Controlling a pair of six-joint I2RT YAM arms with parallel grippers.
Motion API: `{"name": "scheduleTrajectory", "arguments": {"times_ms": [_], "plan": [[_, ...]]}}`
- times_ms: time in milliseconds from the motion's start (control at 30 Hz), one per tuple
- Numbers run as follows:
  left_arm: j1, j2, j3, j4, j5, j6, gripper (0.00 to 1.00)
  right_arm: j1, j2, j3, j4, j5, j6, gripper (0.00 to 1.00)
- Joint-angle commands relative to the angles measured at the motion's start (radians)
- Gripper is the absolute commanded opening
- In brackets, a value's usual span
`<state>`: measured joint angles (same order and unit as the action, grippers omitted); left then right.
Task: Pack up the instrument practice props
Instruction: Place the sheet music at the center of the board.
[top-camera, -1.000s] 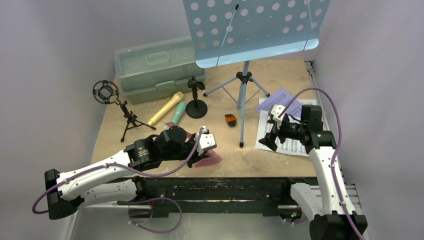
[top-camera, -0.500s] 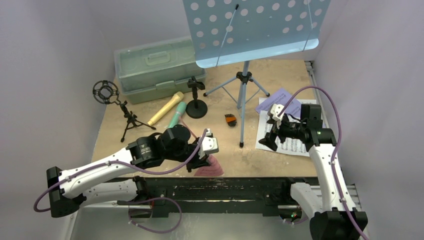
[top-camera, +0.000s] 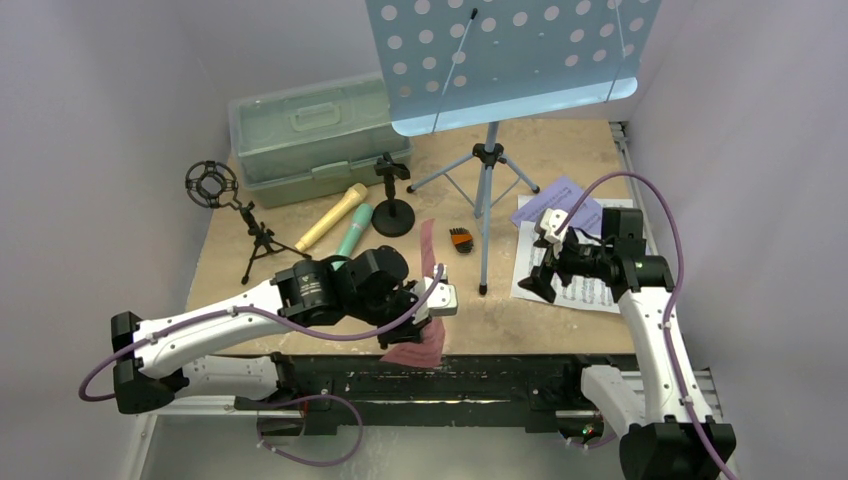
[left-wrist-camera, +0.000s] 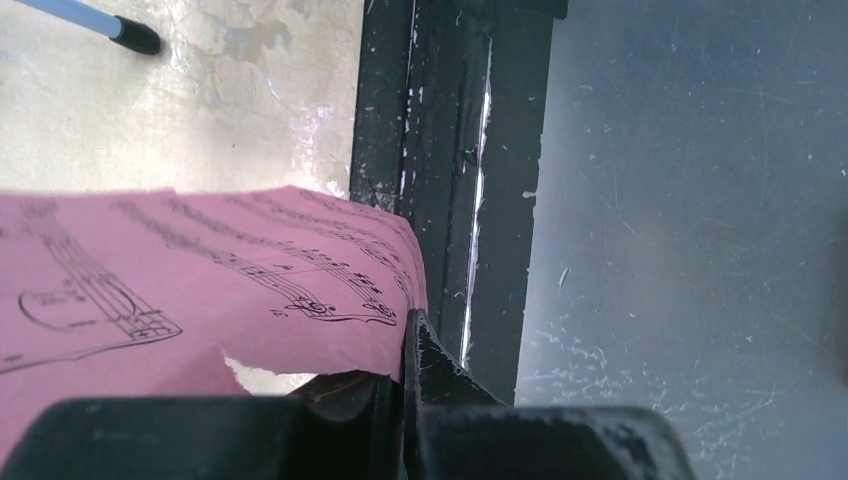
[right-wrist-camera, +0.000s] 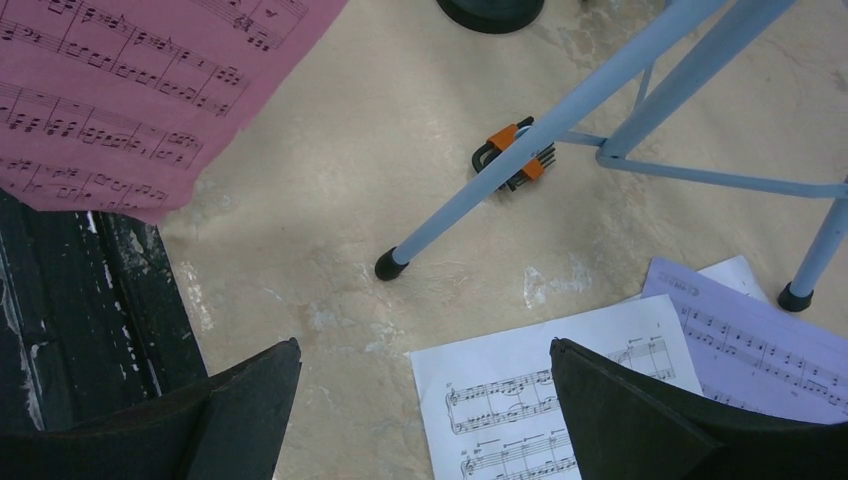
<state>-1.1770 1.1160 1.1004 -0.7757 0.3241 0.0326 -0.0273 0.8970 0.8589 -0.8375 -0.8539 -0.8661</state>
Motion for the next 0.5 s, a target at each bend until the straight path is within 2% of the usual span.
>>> {"name": "scheduleTrajectory", "arguments": {"times_ms": [0,267,467], "plan": [[-0.004,0.006,0.075,-0.105,-0.038,0.046,0.0,0.002,0.012,0.055,-0.018,-0.005,-0.027,0.99],[-0.004,0.021,0.08,-0.187,-0.17,0.107,0.0,0.003,0.034,0.088,-0.04,-0.007,-0.046,0.99],[-0.004,0.04,0.112,-0.2,-0.23,0.129,0.0,0.004,0.054,0.14,-0.14,-0.073,-0.133,0.99]]}}
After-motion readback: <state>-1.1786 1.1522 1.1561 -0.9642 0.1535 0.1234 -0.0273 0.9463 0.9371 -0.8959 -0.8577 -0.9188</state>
